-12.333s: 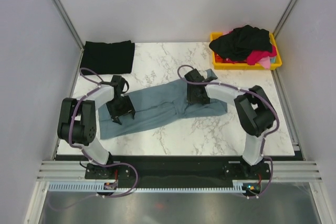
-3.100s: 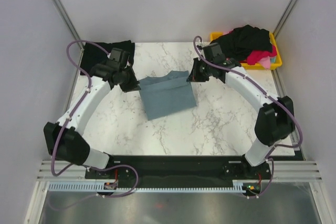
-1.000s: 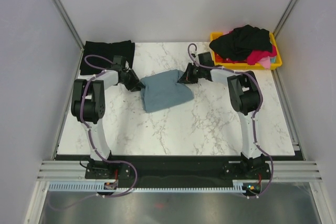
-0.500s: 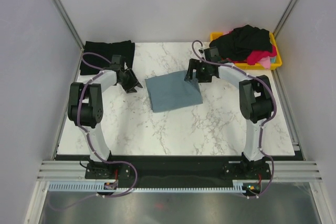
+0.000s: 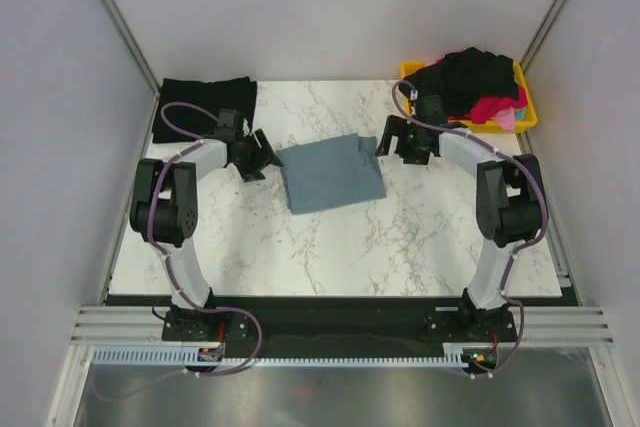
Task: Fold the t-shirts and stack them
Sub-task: Fold the tshirt
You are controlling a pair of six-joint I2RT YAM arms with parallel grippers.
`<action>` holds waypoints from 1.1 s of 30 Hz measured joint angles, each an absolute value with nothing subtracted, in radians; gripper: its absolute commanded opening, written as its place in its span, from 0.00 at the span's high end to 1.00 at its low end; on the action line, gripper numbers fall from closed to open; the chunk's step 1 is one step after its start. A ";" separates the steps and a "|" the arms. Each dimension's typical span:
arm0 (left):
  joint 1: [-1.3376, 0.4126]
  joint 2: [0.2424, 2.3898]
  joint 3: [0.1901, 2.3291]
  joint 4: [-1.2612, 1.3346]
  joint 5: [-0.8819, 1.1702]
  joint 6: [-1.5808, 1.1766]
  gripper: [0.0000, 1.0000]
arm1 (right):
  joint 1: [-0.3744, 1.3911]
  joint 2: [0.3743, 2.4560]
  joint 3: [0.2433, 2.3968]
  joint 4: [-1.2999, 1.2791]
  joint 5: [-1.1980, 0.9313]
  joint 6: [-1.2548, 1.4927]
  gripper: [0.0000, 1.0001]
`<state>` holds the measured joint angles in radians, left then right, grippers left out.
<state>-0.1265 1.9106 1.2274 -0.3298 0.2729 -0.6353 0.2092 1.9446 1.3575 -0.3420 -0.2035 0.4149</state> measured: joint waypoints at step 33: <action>-0.599 1.725 0.891 -0.181 0.222 -0.974 0.62 | 0.307 1.931 1.096 0.134 -0.270 0.797 0.06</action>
<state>-0.5987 1.7252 0.8913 -0.1806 0.2218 -0.9745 0.3073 1.9312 1.0958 0.1345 -0.2695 0.7971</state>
